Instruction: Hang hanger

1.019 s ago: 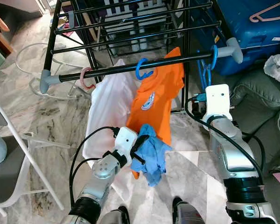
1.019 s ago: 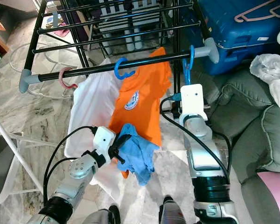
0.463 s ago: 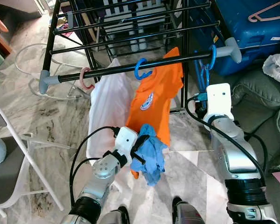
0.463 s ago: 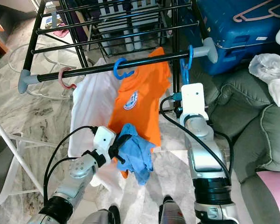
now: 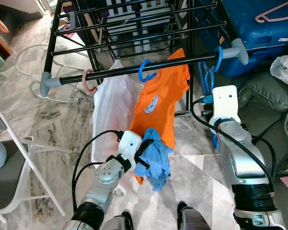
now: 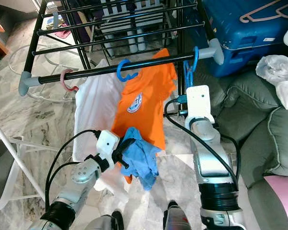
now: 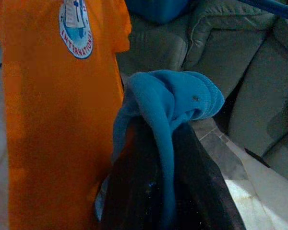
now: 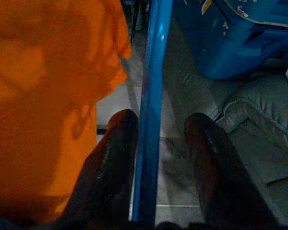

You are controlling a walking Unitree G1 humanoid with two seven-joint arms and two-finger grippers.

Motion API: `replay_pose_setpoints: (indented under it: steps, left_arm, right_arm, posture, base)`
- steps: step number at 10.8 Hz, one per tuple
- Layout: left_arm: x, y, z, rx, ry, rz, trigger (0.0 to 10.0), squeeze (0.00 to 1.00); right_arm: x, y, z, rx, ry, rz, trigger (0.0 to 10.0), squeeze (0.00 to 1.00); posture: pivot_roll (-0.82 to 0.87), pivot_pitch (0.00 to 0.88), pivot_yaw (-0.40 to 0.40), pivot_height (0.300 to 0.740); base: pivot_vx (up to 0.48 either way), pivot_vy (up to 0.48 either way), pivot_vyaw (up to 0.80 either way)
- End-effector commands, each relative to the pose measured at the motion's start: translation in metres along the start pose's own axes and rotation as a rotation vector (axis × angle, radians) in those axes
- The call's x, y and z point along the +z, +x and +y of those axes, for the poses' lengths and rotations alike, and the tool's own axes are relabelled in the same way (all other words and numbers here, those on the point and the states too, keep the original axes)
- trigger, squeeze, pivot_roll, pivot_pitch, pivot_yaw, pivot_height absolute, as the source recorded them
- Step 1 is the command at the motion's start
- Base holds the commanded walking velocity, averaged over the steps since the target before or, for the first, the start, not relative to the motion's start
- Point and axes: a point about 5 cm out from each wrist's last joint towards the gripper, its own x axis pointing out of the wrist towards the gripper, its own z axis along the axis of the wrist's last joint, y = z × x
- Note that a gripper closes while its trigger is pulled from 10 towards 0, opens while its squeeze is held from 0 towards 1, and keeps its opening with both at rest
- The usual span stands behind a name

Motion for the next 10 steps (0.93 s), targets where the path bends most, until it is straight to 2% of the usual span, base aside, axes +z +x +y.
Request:
replay_pose_setpoints:
  steps: [1, 10]
  left_arm:
    - [-0.0028, -0.0016, 0.0019, 0.002, 0.008, 0.016, 10.0, 0.0]
    - [-0.0043, 0.0009, 0.0, 0.002, 0.005, 0.017, 10.0, 0.0]
  right_arm:
    - [-0.0022, -0.0022, 0.0046, 0.022, -0.005, 0.009, 0.0, 0.0]
    - [-0.0041, -0.0008, 0.0062, 0.049, -0.011, 0.008, 0.0, 0.0]
  posture:
    - [-0.23, 0.205, 0.163, 0.74]
    - [-0.23, 0.201, 0.158, 0.74]
  base:
    - [0.0, 0.0, 0.0]
    - [0.0, 0.0, 0.0]
